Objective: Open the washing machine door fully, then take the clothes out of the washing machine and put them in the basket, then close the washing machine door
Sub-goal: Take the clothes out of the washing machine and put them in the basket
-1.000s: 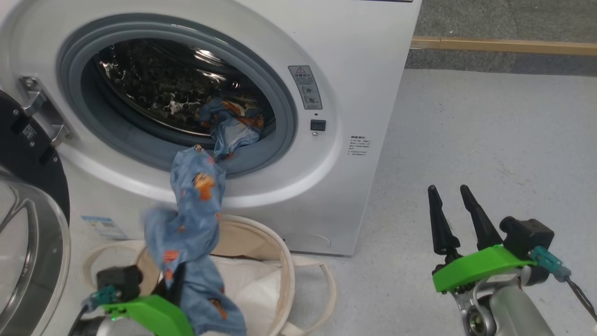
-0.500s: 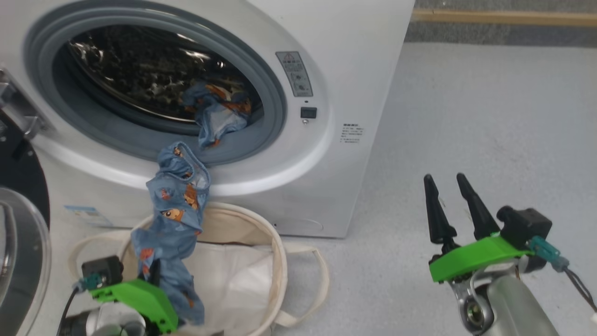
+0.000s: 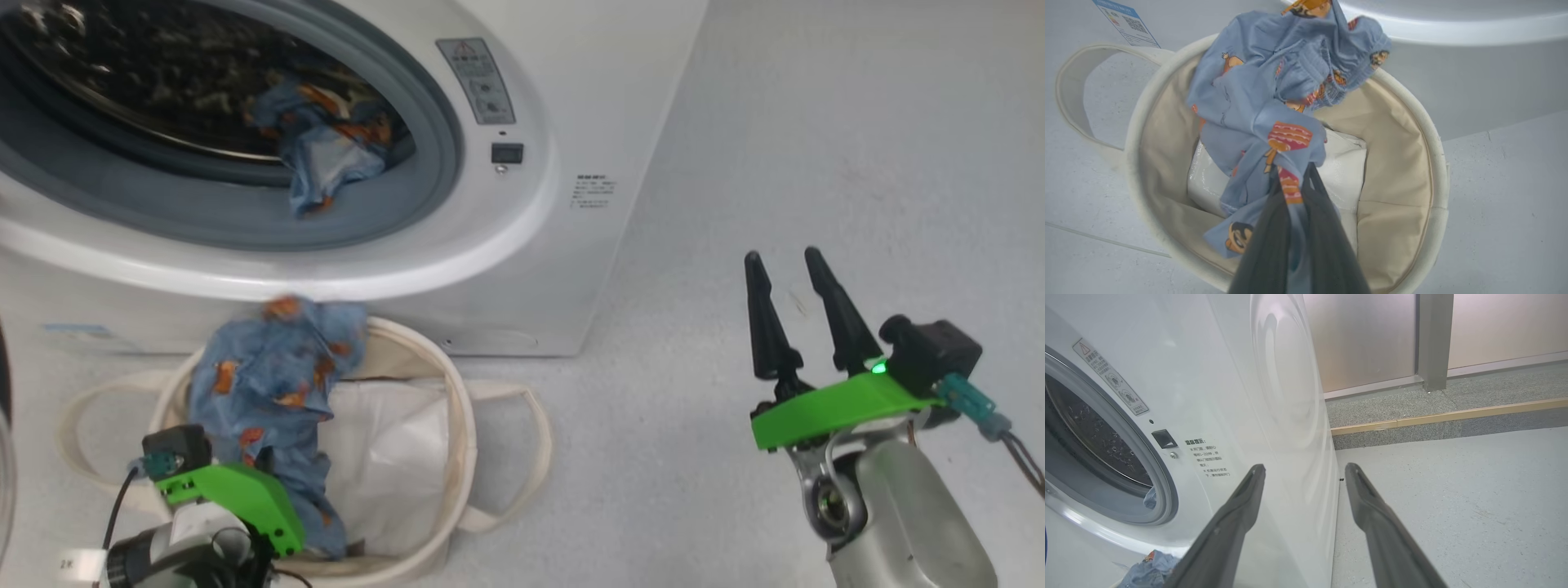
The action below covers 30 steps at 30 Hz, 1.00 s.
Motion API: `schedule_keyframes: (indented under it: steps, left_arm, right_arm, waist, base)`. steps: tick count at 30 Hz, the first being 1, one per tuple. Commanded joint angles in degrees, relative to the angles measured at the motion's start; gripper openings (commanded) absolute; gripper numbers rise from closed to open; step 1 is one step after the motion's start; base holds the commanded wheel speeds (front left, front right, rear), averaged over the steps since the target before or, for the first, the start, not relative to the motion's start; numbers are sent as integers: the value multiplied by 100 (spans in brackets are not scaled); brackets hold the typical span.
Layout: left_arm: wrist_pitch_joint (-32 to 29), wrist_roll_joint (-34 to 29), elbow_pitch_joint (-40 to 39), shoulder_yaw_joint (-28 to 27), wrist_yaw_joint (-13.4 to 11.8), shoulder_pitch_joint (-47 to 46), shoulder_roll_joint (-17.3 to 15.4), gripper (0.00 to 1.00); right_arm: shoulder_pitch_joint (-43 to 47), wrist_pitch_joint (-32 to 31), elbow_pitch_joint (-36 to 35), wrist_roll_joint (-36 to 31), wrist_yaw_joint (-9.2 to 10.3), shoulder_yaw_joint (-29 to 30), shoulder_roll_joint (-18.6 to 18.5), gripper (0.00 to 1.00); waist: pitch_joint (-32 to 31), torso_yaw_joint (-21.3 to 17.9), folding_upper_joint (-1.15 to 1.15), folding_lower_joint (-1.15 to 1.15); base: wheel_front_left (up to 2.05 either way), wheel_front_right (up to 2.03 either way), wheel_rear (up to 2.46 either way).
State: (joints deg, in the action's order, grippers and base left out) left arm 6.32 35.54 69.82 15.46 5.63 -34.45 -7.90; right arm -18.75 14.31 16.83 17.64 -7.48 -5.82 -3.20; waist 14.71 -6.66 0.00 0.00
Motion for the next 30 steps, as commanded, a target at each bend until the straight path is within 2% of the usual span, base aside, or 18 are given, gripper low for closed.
schedule_keyframes:
  steps: [1,9,10,11,12,21,26,30]
  left_arm:
    - [49,11,35,-134,19,-241,-153,0]
    - [160,63,329,-128,11,-449,-164,0]
    - [192,64,342,-126,-1,-463,-167,43]
    - [238,76,351,-135,-3,-481,-172,92]
    - [278,77,359,-132,-2,-491,-174,100]
    - [479,-13,400,-15,-171,-479,-237,100]
    - [759,-117,351,38,-228,-530,-423,100]
    - [860,-9,-98,-252,-206,-512,-651,100]
  right_arm:
    - [-202,69,-241,-68,-1,-90,-8,100]
    - [-278,69,-321,-100,-1,-29,-6,100]
    - [-283,69,-325,-101,-1,-23,-6,100]
    - [-292,69,-331,-101,-1,-19,-5,100]
    - [-299,69,-335,-101,-1,-14,-5,100]
    - [-274,69,-276,-76,-1,-18,-2,100]
    - [-206,69,-187,-37,-1,-58,3,100]
    - [-75,69,-82,-9,-1,-86,9,100]
  waist:
    - [162,-87,0,0]
    - [361,-155,0,0]
    - [365,-158,0,0]
    - [372,-162,0,0]
    - [370,-161,0,0]
    - [187,-75,0,0]
    - [-58,-11,0,0]
    - [-349,50,0,0]
  base:
    - [0,0,0]
    - [0,0,0]
    - [0,0,0]
    - [0,0,0]
    - [0,0,0]
    - [0,0,0]
    - [0,0,0]
    - [0,0,0]
